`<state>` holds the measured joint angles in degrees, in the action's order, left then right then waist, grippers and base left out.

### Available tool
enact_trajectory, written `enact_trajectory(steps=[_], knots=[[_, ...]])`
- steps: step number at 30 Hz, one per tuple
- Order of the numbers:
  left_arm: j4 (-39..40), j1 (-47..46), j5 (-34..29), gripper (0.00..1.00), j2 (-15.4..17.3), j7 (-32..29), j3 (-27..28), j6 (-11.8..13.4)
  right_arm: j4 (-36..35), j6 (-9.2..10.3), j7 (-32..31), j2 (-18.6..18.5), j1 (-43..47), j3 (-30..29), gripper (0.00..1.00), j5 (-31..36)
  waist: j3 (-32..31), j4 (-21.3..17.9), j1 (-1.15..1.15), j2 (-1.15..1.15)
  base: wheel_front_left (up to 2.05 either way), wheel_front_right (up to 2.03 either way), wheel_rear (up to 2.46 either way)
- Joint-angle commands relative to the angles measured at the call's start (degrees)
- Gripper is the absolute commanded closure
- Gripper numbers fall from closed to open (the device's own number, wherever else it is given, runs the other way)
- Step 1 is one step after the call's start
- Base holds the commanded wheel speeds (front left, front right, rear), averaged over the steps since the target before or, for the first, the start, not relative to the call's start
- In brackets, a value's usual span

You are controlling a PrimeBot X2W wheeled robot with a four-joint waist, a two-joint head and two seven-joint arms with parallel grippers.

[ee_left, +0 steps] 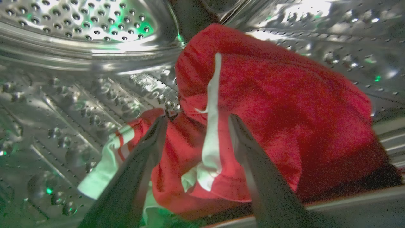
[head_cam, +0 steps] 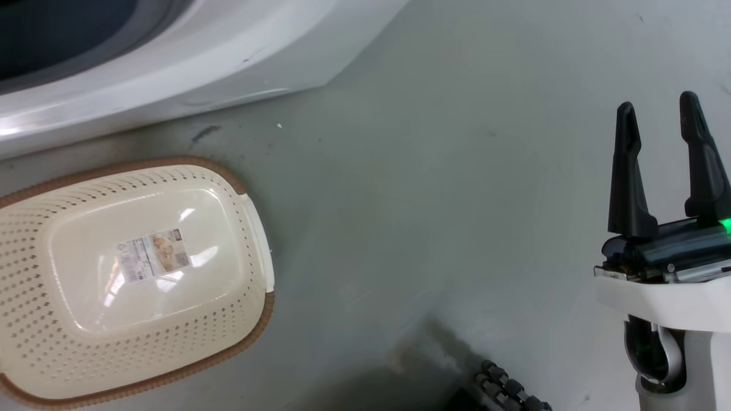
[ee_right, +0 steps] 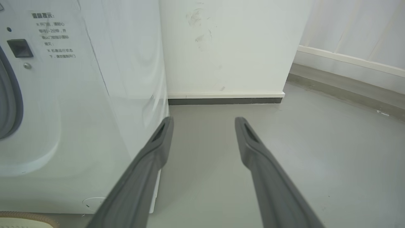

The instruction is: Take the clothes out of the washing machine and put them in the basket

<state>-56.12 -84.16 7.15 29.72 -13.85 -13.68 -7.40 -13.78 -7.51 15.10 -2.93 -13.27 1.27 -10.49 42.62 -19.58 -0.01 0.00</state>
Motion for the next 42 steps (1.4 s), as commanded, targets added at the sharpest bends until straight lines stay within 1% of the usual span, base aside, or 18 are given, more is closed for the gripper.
enact_trajectory(steps=[1, 4, 7, 9, 12, 15, 18, 24, 32, 33, 34, 39, 42], knots=[[-0.45, -3.07, 2.19, 0.0, 1.34, -3.54, -1.5, 0.0, -0.51, 0.04, 0.1, 0.08, -1.28, 0.06, 0.0, -0.64, 2.14, -1.36, 0.01, 0.0, 0.0, 0.0, 0.0], [-1.28, -6.61, 5.43, 0.0, 3.47, -10.34, -4.21, -0.01, -0.95, 0.04, 0.1, 0.09, -1.65, -0.01, 0.0, -1.7, 3.95, -2.16, 0.01, 0.0, 0.0, 0.0, 0.0], [-1.29, -10.13, 6.98, 0.0, 5.39, -15.64, -7.08, -0.01, -1.55, 0.04, 0.1, 0.09, -1.87, 0.39, 0.0, -2.48, 5.67, -2.84, 0.01, 0.0, 0.0, 0.0, 0.0], [-1.43, -12.34, 7.62, 0.0, 6.35, -18.1, -8.08, -0.01, -1.96, 0.04, 0.1, 0.09, -1.99, 0.63, 0.0, -2.91, 6.82, -3.18, 0.01, 0.0, 0.0, 0.0, 0.0], [-2.21, -14.97, 6.35, 0.0, 7.77, -21.25, -9.8, 0.0, -2.41, 0.04, 0.1, 0.09, -2.2, 0.79, 0.0, -3.37, 8.49, -3.66, 0.01, 0.0, 0.0, 0.0, 0.0], [-3.21, -17.15, 6.21, 0.0, 7.63, -23.67, -10.27, 0.55, -2.54, 0.04, 0.11, 0.09, -2.29, 0.99, 0.0, -4.0, 9.69, -4.02, 0.01, 0.0, 0.0, 0.0, 0.0], [-3.72, -18.61, 4.98, 0.0, 8.12, -24.99, -11.46, 0.76, -2.74, 0.04, 0.1, 0.09, -2.41, 1.49, 0.0, -4.26, 10.8, -4.33, 0.01, 0.0, 0.0, 0.0, 0.0], [-4.94, -20.04, 4.36, 0.0, 8.88, -24.63, -12.43, 1.42, -2.83, 0.04, 0.11, 0.09, -2.71, 1.97, 0.0, -5.21, 12.15, -5.1, 0.01, 0.0, 0.0, 0.0, 0.0], [-6.7, -21.17, 4.12, 0.0, 8.72, -24.98, -13.66, 1.35, -2.68, 0.04, 0.11, 0.08, -3.42, 1.63, 0.0, -5.71, 13.19, -4.86, 0.01, 0.0, 0.0, 0.0, 0.0], [-7.09, -21.19, 4.44, 0.95, 8.57, -25.29, -13.76, 1.17, -2.63, 0.04, 0.11, 0.09, -3.42, 1.58, 0.0, -5.72, 13.21, -4.79, 0.01, 0.0, 0.0, 0.0, 0.0], [-7.25, -21.31, 4.96, 1.0, 8.41, -25.01, -13.56, 1.05, -2.55, 0.04, 0.1, 0.09, -3.39, 1.55, 0.0, -5.69, 13.22, -4.72, 0.01, 0.0, 0.0, 0.0, 0.0], [-7.85, -21.26, 5.28, 1.0, 8.67, -23.19, -14.09, 0.78, -2.44, 0.04, 0.11, 0.09, -3.56, 1.57, 0.0, -5.21, 12.73, -4.34, 0.01, 0.0, 0.0, 0.0, 0.0], [-7.62, -21.24, 6.33, 1.0, 7.97, -20.38, -13.68, 0.57, -2.41, 0.04, 0.11, 0.08, -3.71, 1.25, 0.0, -4.83, 11.78, -3.93, 0.01, 0.0, 0.0, 0.0, 0.0]])
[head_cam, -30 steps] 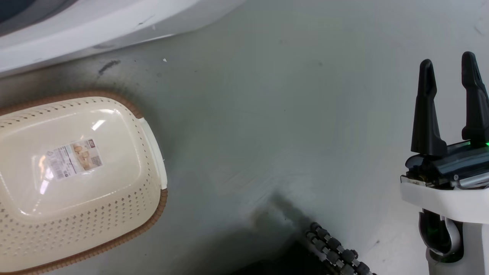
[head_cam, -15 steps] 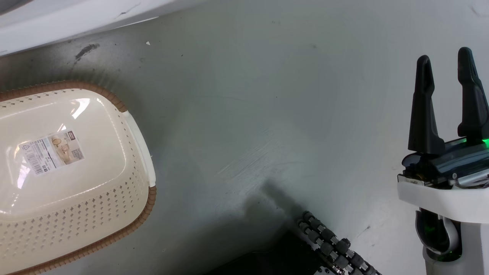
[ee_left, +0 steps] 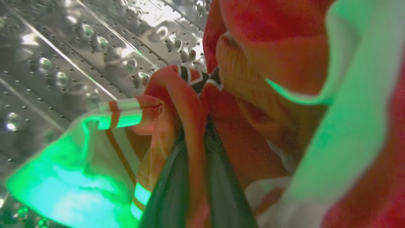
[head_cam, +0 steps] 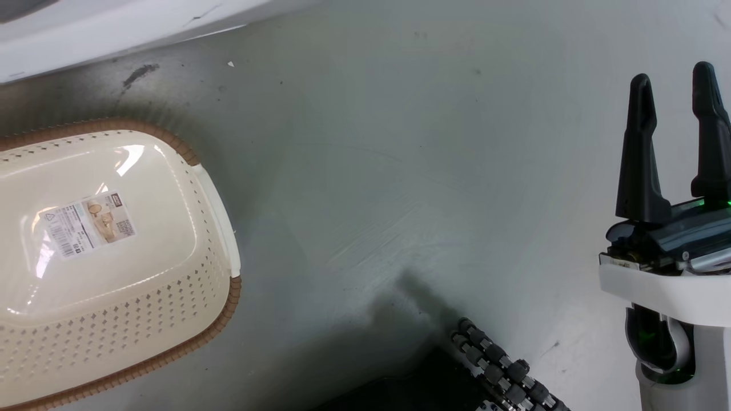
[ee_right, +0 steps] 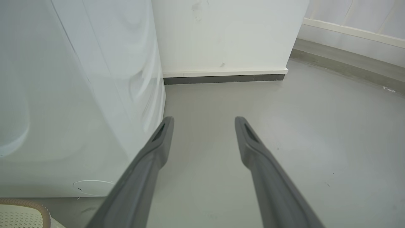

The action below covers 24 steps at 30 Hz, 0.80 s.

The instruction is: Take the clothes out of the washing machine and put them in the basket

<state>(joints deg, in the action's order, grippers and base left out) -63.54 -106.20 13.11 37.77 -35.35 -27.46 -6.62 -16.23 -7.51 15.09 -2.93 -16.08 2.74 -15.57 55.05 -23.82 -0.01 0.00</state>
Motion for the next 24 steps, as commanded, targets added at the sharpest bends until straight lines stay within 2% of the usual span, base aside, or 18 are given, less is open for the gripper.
enact_trajectory(steps=[1, 5, 13, 16, 18, 24], knots=[[-0.19, 1.13, 0.66, 1.0, -0.32, 2.42, 0.1, -0.29, 0.09, 0.04, 0.12, 0.08, -0.89, -0.34, 0.0, 0.46, -1.13, 0.51, 0.01, 0.0, 0.0, 0.0, 0.0], [-0.56, 2.88, 1.67, 1.0, -0.98, 6.83, 0.45, -0.3, 0.37, 0.04, 0.12, 0.08, -0.97, -0.76, 0.0, 0.99, -3.12, 1.18, 0.01, 0.0, 0.0, 0.0, 0.0], [-2.11, 10.32, 5.98, 1.0, -3.58, 20.51, 1.76, -0.69, 1.65, 0.04, 0.11, 0.08, 0.28, -1.71, 0.0, 2.63, -10.08, 3.48, 0.01, 0.0, 0.0, 0.0, 0.0], [-2.48, 14.41, 7.14, 1.0, -3.73, 24.97, 1.13, -0.74, 2.09, 0.04, 0.11, 0.06, 1.03, -1.69, 0.0, 3.27, -13.01, 4.2, 0.01, 0.0, 0.0, 0.0, 0.0], [-2.11, 18.26, 9.07, 1.0, -4.99, 27.65, 0.83, -0.76, 2.37, 0.05, 0.12, 0.05, 1.63, -2.01, 0.0, 3.91, -15.1, 4.86, 0.01, 0.0, 0.0, 0.0, 0.0], [1.72, 30.22, 14.73, 1.0, -6.15, 35.85, -1.17, -0.78, 3.32, 0.05, 0.12, 0.06, 3.93, -1.88, 0.0, 6.49, -21.42, 7.35, 0.01, 0.0, 0.0, 0.0, 0.0]])
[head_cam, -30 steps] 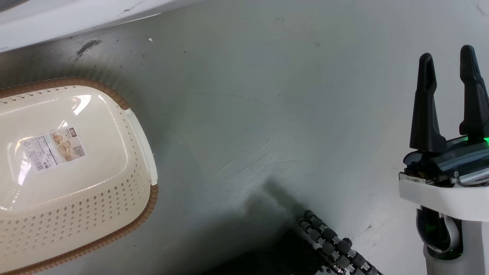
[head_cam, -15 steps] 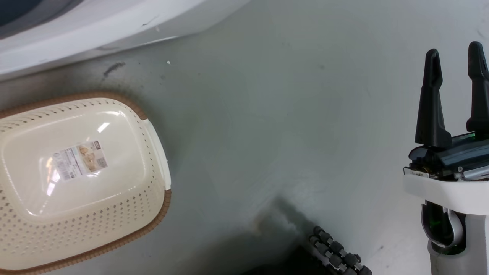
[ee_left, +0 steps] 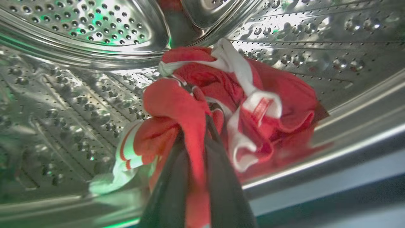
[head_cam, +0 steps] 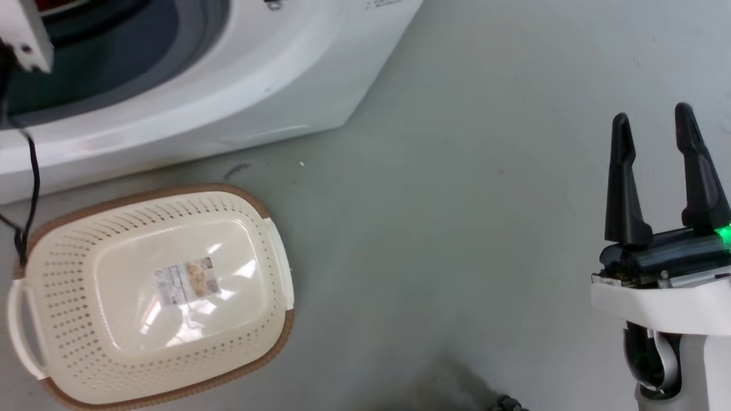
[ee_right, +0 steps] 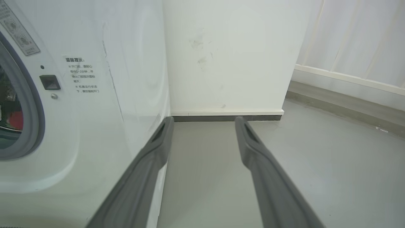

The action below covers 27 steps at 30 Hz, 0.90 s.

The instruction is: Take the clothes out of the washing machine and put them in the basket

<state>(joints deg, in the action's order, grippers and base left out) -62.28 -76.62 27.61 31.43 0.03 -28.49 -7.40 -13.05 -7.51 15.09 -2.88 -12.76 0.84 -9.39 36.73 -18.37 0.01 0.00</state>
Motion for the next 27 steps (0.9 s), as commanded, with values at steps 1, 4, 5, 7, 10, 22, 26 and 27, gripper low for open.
enact_trajectory(steps=[1, 4, 5, 7, 10, 22, 26, 27], knots=[[1.2, 2.67, 1.1, 1.0, -0.34, 1.74, -0.65, 0.0, 0.3, 0.05, 0.12, 0.0, 1.01, -0.22, 0.0, 0.6, -4.16, 2.42, -0.01, 0.0, 0.0, 0.0, 0.0], [3.42, 8.53, 3.34, 1.0, -1.01, 4.85, -2.14, 0.0, 0.93, 0.05, 0.12, 0.0, 2.23, -0.29, 0.0, 1.86, -7.25, 3.84, -0.01, 0.0, 0.0, 0.0, 0.0], [4.23, 10.07, 3.85, 1.0, -0.96, 5.69, -2.55, -0.01, 1.11, 0.05, 0.11, 0.0, 2.69, -0.31, 0.0, 2.24, -8.22, 4.32, -0.01, 0.0, 0.0, 0.0, 0.0], [5.85, 13.27, 5.01, 1.0, -1.38, 7.43, -3.46, -0.01, 1.53, 0.04, 0.11, 0.0, 3.82, -0.23, 0.0, 3.07, -10.47, 5.22, -0.01, 0.0, 0.0, 0.0, 0.0], [8.37, 18.17, 6.31, 1.0, -2.08, 9.32, -4.99, -0.01, 2.12, 0.05, 0.11, 0.0, 5.56, -0.15, 0.0, 4.0, -13.99, 6.5, -0.01, 0.0, 0.0, 0.0, 0.0], [21.5, 37.81, 9.53, 1.0, -2.98, 11.69, -7.8, 1.6, 3.82, 0.04, 0.11, 0.0, 13.84, -0.23, 0.0, 7.35, -28.02, 11.71, -0.01, 0.0, 0.0, 0.0, 0.0], [27.02, 44.9, 10.39, 1.0, -2.54, 10.24, -8.97, 3.25, 4.24, 0.04, 0.12, 0.01, 15.88, -0.66, 0.0, 7.89, -31.11, 13.11, -0.01, 0.0, 0.0, 0.0, 0.0], [28.31, 46.42, 10.46, 1.0, -2.28, 9.81, -9.3, 3.7, 4.31, 0.05, 0.12, 0.0, 16.29, -0.74, 0.0, 8.07, -31.67, 13.34, -0.01, 0.0, 0.0, 0.0, 0.0]])
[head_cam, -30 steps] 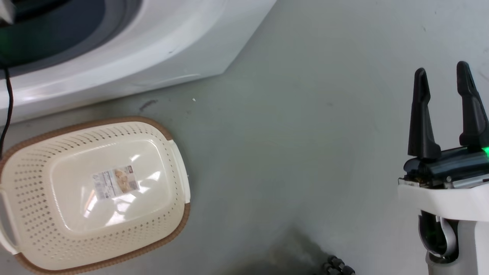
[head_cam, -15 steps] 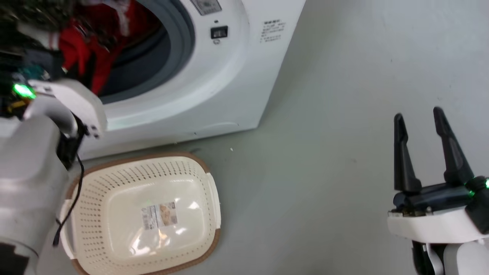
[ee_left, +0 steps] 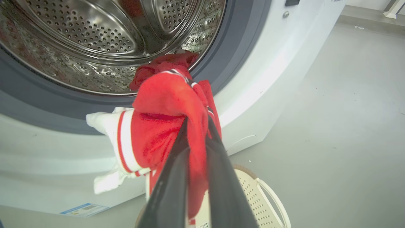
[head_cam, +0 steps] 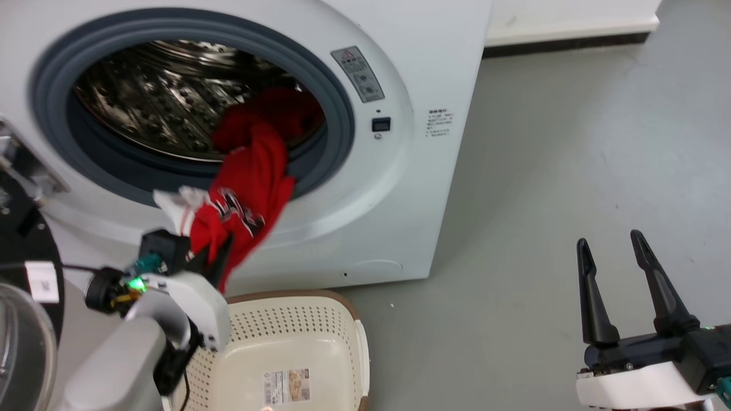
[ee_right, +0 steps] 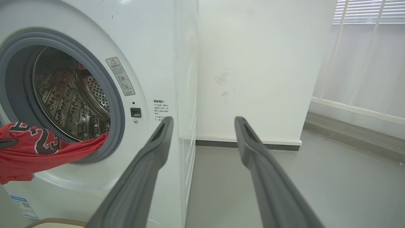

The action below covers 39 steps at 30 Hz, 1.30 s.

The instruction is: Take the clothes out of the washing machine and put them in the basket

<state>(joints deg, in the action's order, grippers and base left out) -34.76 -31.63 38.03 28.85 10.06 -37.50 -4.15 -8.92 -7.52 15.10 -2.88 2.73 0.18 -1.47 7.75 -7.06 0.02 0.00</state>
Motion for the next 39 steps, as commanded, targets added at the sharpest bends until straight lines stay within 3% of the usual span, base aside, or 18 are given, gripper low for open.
enact_trajectory(steps=[1, 11, 20, 29, 39], knots=[[2.12, 2.95, 0.49, 1.0, 0.28, -0.69, -0.53, 0.76, 0.26, 0.05, 0.11, 0.0, 1.22, -0.2, 0.0, 0.27, -3.25, 2.27, -0.02, 0.0, 0.0, 0.0, 0.0], [14.43, 14.71, 1.74, 1.0, 2.64, -5.86, -3.72, 3.95, 0.92, 0.06, 0.11, 0.02, 4.54, -0.64, 0.0, 0.31, -6.58, 4.17, -0.02, 0.0, 0.0, 0.0, 0.0], [16.56, 18.31, 3.08, 1.0, 2.71, -6.61, -4.3, 5.15, 0.19, 0.05, 0.1, 0.01, 2.9, -0.17, 0.0, 0.42, -4.54, 2.51, -0.02, 0.0, 0.0, 0.0, 0.0], [10.13, 14.79, 4.02, 1.0, 0.43, -3.85, -3.14, 4.09, -0.77, 0.06, 0.11, 0.02, -0.43, -0.01, 0.0, 0.53, 1.38, 0.13, -0.02, 0.0, 0.0, 0.0, 0.0], [-9.98, 5.6, 3.12, 1.0, -4.59, -2.09, -3.75, 1.18, -2.33, 0.05, 0.11, 0.03, -6.61, 1.5, 0.0, -0.6, 12.8, -2.86, -0.02, 0.0, 0.0, 0.0, 0.0]])
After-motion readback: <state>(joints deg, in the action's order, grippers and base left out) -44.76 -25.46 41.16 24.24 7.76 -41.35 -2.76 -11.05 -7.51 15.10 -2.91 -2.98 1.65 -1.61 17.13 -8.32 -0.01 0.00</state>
